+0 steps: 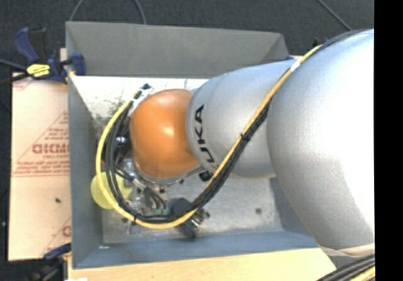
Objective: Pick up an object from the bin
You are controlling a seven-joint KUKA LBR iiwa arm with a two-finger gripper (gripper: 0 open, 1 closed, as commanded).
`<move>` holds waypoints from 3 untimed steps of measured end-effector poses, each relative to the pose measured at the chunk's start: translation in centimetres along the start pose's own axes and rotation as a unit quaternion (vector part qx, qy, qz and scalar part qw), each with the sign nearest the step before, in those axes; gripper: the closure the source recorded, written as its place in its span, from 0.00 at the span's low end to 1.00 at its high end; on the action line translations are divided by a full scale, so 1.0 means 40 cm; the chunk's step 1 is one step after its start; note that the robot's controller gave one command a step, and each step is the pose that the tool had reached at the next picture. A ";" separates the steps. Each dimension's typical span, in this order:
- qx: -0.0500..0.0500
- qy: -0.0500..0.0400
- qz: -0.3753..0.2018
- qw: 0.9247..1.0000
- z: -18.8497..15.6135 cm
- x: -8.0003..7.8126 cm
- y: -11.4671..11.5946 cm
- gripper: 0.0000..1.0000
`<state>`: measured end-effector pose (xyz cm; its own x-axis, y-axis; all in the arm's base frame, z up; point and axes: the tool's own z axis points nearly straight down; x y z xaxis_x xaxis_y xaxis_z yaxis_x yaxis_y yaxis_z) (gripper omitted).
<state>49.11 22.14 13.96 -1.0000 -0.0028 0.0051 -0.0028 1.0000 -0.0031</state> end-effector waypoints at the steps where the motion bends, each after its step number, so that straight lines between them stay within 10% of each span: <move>1: -0.001 -0.003 0.004 1.000 -0.011 -0.005 -0.003 0.00; 2: -0.003 -0.007 0.027 1.000 0.167 -0.084 -0.058 0.00; 3: -0.003 -0.009 0.025 1.000 0.168 -0.094 -0.032 0.00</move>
Offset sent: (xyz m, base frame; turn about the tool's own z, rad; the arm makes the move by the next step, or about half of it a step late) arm 0.0301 -0.0237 -0.0696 0.0502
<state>52.85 20.84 7.24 -0.9988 0.0469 -0.0126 0.0468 0.9989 0.0037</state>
